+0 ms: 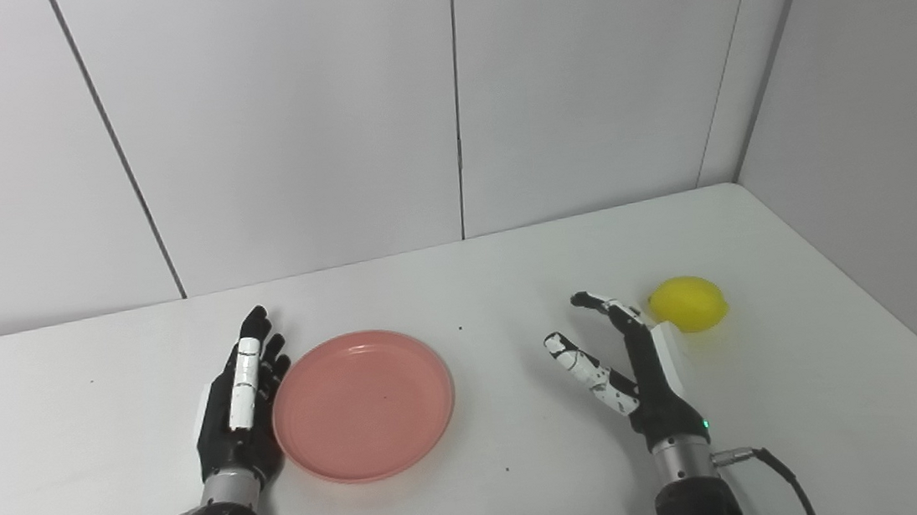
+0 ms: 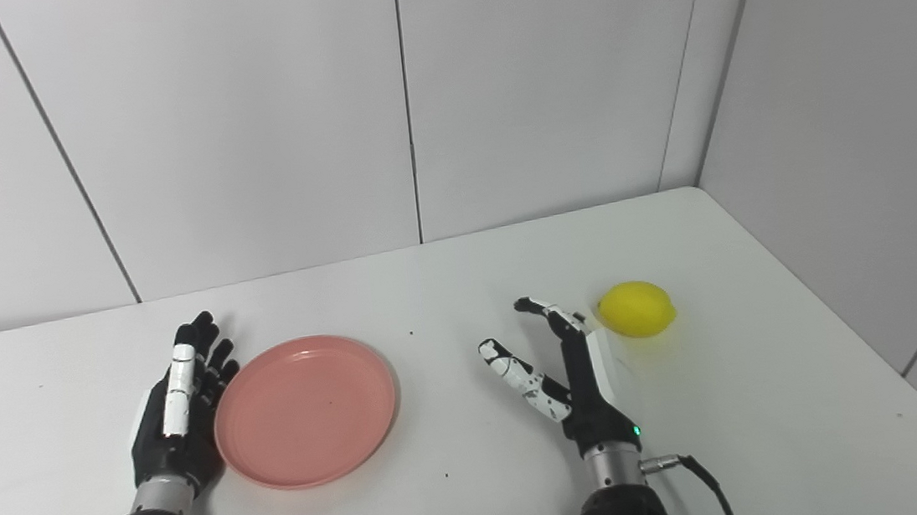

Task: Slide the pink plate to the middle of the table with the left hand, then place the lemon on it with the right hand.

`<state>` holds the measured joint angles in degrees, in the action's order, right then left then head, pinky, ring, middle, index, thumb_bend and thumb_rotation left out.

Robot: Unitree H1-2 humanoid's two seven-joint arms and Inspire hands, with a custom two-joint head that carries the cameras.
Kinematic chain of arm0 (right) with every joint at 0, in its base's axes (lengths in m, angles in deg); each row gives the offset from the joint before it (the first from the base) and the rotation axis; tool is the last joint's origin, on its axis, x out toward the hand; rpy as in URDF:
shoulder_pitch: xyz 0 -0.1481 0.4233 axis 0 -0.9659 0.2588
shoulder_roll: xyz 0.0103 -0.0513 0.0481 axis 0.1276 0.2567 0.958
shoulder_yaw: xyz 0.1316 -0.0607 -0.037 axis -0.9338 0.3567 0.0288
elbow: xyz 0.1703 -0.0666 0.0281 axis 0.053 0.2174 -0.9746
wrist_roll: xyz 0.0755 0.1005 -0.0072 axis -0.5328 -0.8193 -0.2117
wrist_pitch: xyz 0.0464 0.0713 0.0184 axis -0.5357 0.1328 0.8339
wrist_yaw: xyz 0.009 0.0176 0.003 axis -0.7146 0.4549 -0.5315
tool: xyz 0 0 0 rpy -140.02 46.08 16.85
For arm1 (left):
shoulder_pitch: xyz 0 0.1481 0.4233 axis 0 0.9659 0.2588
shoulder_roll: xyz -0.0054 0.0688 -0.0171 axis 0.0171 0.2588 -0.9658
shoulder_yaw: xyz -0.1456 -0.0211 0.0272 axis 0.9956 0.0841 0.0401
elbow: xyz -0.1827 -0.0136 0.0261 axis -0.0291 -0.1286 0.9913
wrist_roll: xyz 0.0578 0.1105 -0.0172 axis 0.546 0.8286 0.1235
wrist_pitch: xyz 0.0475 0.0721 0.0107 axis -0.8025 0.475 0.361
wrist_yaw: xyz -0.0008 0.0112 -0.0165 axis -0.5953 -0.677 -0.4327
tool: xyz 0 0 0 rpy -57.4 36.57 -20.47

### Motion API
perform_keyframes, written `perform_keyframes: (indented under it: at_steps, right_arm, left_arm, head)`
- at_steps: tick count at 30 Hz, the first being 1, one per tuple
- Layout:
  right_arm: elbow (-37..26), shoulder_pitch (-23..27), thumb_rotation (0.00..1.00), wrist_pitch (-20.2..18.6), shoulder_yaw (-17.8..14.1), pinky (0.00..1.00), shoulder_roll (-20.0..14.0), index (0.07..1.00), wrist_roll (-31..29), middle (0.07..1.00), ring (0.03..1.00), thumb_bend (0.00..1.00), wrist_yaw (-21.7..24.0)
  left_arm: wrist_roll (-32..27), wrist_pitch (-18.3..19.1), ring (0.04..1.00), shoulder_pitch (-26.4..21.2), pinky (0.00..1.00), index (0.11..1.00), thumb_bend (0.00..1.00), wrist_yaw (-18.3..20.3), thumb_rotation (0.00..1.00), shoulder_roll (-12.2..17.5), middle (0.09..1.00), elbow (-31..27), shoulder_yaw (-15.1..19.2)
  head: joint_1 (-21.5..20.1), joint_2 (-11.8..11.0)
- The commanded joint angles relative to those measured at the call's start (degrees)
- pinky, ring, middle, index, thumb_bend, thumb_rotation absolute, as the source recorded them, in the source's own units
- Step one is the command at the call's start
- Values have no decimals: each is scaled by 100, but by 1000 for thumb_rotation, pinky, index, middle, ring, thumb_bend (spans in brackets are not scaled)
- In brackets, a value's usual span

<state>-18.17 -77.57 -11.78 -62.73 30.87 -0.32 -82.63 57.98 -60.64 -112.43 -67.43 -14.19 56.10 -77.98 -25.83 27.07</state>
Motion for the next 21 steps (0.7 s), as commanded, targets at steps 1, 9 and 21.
perform_keyframes:
  at_steps: [1,9,21]
  right_arm:
    - [-109,231,818,78,29,1000,-134,692,272,756,785,652,-226]
    - [16,425,881,-14,363,773,-777,726,1318,733,717,692,-245]
    - [103,686,808,-126,623,727,-1279,717,2422,718,708,746,-292]
  left_arm:
    - [43,241,985,152,1000,908,658,-83,730,34,990,307,10]
    - [-1,298,984,165,1000,910,671,-14,729,72,996,266,23]
    - [1,389,984,181,1000,932,655,-18,738,59,1000,213,21]
  head:
    - [-8,4]
    - [-15,16]
    - [-26,10]
